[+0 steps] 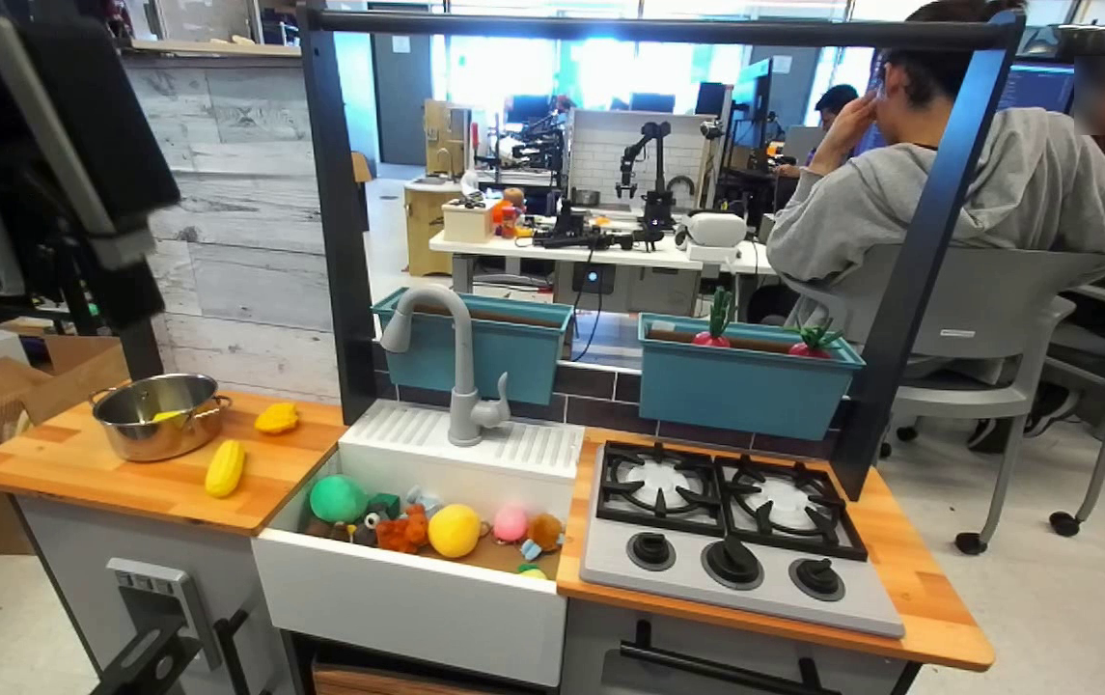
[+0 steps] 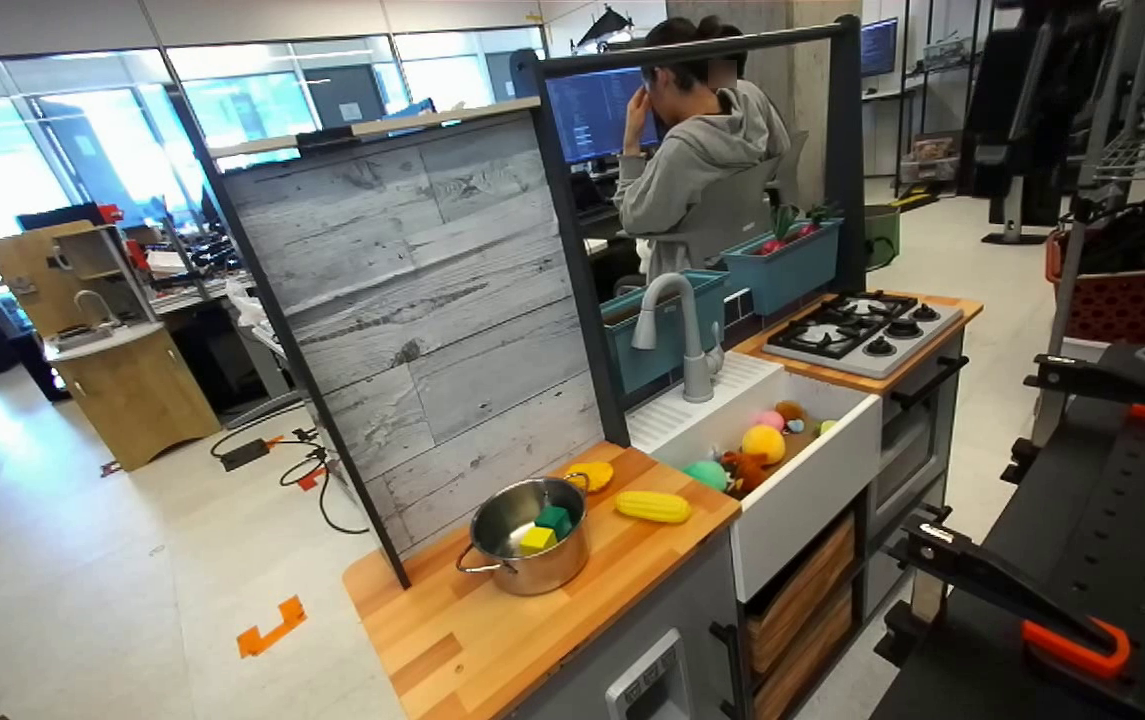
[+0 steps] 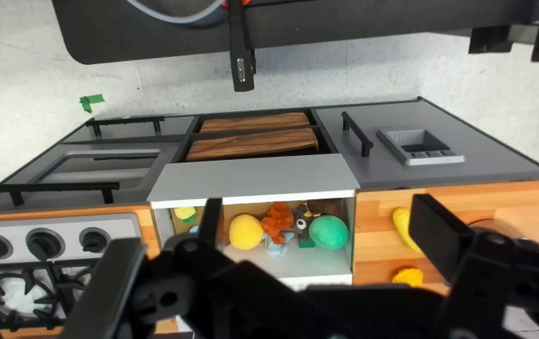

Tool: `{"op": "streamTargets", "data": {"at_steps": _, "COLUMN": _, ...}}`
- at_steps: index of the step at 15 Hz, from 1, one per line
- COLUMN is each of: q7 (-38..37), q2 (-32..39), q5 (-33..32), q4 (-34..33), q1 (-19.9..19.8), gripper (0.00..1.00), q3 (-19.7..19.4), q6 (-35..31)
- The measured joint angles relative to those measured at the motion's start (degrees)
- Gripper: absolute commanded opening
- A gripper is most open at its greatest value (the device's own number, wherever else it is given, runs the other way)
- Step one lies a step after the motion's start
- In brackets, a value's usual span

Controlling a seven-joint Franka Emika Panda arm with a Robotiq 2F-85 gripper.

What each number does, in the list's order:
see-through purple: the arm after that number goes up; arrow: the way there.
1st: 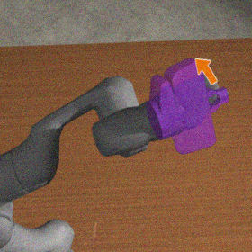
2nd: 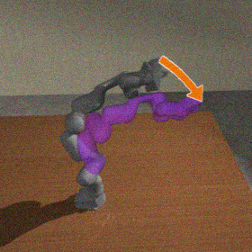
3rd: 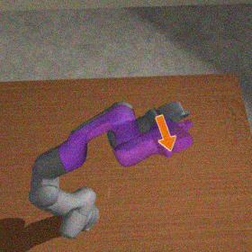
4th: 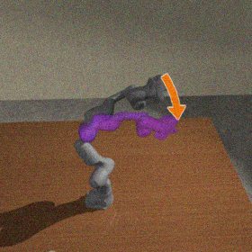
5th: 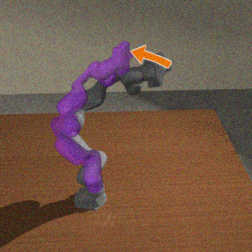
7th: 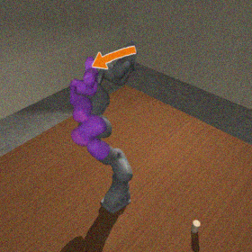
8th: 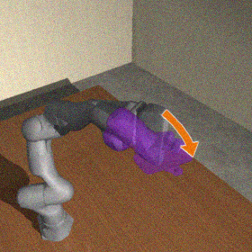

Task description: Pick up the yellow toy from the sink and put it on the countertop.

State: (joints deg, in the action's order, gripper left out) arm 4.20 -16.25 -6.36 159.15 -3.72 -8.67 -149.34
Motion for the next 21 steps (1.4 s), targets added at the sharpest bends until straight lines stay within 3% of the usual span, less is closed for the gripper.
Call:
{"op": "streamTargets", "data": {"at_steps": 3, "q7": -5.16, "q2": 11.27, "q5": 4.94, "q4": -4.29, "q1": -0.16, "gripper": 1.00, "q3": 0.03, "q6": -8.69}}
{"op": "streamTargets", "data": {"at_steps": 11, "q7": -22.77, "q2": 41.01, "q5": 12.65, "q4": -22.77, "q1": 0.27, "gripper": 1.00, "q3": 0.20, "q6": -23.21}}
{"op": "streamTargets", "data": {"at_steps": 16, "q7": -30.26, "q2": 59.73, "q5": 18.15, "q4": -38.66, "q1": 2.29, "gripper": 1.00, "q3": -0.61, "q6": -25.07}}
{"op": "streamTargets", "data": {"at_steps": 21, "q7": -38.76, "q2": 76.01, "q5": 22.88, "q4": -55.33, "q1": 6.27, "gripper": 1.00, "q3": -5.30, "q6": -24.75}}
